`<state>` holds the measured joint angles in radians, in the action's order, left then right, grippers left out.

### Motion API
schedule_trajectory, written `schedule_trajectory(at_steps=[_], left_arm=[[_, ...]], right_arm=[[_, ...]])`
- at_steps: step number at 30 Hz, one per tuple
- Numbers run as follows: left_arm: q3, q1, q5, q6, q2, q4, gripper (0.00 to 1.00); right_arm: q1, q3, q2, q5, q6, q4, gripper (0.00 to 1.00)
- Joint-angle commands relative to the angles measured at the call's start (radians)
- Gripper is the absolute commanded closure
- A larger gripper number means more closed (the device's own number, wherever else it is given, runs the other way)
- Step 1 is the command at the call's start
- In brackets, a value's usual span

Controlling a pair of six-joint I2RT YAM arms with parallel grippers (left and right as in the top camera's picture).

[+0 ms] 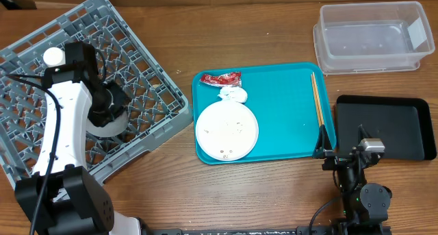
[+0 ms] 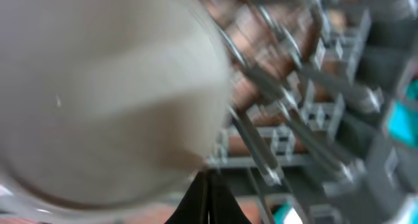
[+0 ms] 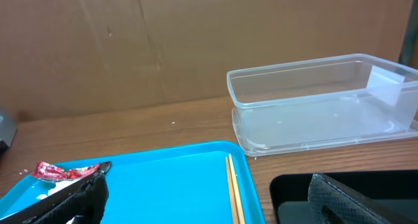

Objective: Sort waste into correct bins and load items into the dishwasher

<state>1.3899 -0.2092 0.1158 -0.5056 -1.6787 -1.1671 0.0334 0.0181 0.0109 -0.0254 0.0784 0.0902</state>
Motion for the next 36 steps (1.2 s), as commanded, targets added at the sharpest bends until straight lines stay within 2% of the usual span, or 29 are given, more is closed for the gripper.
schedule_trajectory(at_steps=[1,11,14,18,22,26,31,36], left_arm=[[0.009,0.006,0.137,0.08,0.009,-0.008,0.96],[0.042,0.006,0.139,0.085,0.063,-0.059,0.96],[0.042,0.006,0.096,0.085,0.104,-0.051,0.96],[0.042,0.006,-0.132,-0.008,0.129,-0.036,0.96],[0.036,0.006,-0.414,-0.155,0.117,-0.033,0.96],[0.036,0.006,-0.385,-0.153,0.084,-0.066,0.96],[0.036,0.006,-0.279,-0.153,0.059,-0.177,0.96],[0.036,0.006,-0.275,-0.153,0.059,-0.212,0.96]], right_arm=[[-0.003,-0.01,-0.008,0.002,0.004,-0.007,0.0],[-0.003,-0.01,-0.008,0.002,0.004,-0.007,0.0],[-0.003,-0.01,-0.008,0.002,0.004,-0.007,0.0],[-0.003,-0.01,-0.008,0.002,0.004,-0.007,0.0],[-0.003,-0.01,-0.008,0.002,0.004,-0.007,0.0],[-0.003,-0.01,-0.008,0.002,0.004,-0.007,0.0],[-0.003,-0.01,-0.008,0.002,0.004,-0.007,0.0],[-0.003,-0.01,-0.008,0.002,0.004,-0.007,0.0]])
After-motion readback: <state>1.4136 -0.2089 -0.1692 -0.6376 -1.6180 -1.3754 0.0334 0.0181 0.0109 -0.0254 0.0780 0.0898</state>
